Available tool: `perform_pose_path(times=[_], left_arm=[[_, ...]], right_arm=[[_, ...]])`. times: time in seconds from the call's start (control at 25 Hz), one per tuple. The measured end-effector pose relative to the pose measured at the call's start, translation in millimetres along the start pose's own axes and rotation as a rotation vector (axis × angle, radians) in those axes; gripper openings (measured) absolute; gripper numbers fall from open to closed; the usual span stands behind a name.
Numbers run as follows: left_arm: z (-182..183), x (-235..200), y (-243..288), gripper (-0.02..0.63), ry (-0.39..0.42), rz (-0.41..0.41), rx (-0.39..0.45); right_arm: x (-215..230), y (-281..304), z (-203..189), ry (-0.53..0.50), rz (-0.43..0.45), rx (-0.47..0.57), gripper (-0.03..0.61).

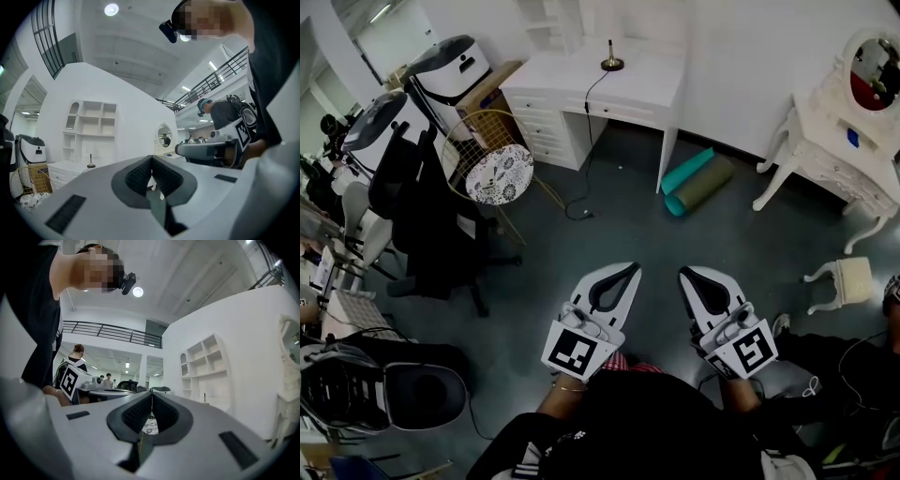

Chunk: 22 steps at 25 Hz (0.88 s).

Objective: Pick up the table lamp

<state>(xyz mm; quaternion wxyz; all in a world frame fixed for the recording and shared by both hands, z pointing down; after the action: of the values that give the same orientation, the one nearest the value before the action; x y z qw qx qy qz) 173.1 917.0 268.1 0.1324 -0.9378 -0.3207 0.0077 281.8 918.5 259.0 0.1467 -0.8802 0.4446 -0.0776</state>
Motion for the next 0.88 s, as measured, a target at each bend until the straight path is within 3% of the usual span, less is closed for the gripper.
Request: perform_pose_path(times=[0.2,0.36,0.76,0.88], left_arm=[[-7,-5,8,0.012,-0.015,0.01,-0.007],[-10,-20,22,0.012,-0.025,-0.001,0.011],[-24,-89,72,0.012,-0.033,-0.073,0.042],[-32,-112,85,0.012,-0.072,-0.088,0.022]], right_arm=[[12,-4,-9,0.024,-0.02,-0.021,0.015],[24,14,-2,0.016,-0.025,0.04,0.015],[67,71,-24,-0.015,-0.076,0.038,0.015],[77,91,-33,-0.033,-0.071,0.019,0.015]])
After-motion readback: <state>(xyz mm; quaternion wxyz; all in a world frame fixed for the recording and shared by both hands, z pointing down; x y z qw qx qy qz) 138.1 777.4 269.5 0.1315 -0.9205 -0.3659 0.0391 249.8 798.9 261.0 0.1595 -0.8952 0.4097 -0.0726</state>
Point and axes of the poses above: the fingertips, and each gripper's own axes: y forward along the fingers, x to its right, z out of its top, the point moved 3 cm from there along -y, backward along the fingers, and after that the axes turned 9 degrees about x, right-handed, at the moved point
